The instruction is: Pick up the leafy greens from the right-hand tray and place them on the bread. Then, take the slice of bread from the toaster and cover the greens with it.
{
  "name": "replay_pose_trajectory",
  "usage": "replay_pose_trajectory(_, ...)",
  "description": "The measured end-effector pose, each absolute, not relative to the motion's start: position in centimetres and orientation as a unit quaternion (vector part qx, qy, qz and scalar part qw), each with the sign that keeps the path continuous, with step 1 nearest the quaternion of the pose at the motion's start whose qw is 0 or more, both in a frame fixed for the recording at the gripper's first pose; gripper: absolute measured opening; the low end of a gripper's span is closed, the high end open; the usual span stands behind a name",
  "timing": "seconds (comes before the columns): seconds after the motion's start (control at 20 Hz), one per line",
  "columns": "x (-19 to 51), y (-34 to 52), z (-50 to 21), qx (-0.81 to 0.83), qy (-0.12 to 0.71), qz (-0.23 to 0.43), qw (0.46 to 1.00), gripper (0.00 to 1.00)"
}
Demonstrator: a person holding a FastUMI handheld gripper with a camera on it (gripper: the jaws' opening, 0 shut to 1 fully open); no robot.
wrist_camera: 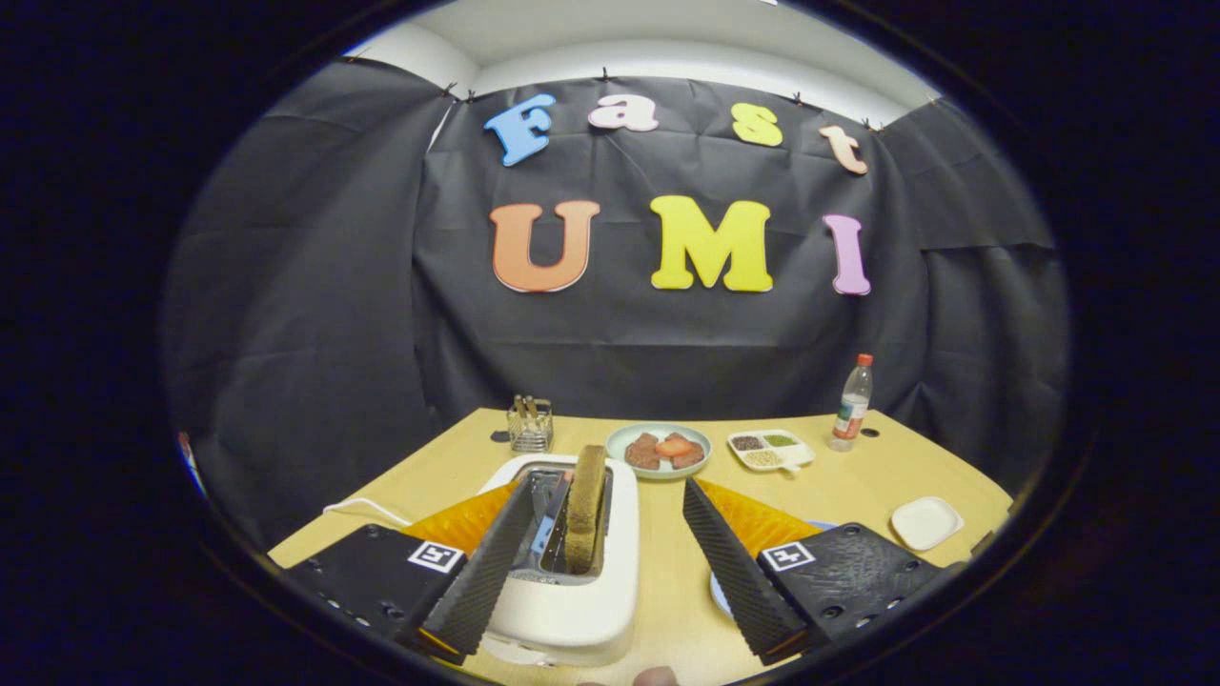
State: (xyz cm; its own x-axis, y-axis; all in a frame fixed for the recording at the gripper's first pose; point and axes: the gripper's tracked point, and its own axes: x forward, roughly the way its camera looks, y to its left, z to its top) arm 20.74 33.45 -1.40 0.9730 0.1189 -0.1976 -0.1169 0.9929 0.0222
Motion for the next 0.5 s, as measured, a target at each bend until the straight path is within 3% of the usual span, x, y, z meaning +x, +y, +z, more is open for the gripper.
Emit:
replay_pose_trajectory(0.1,21.2,33.8,-1.7,0.004,0.11,0.058,0.992,0.97)
replay_pose_trajectory(0.5,23.0,34.9,-3.0,0.007,0.156,0.06,0.986,0.56)
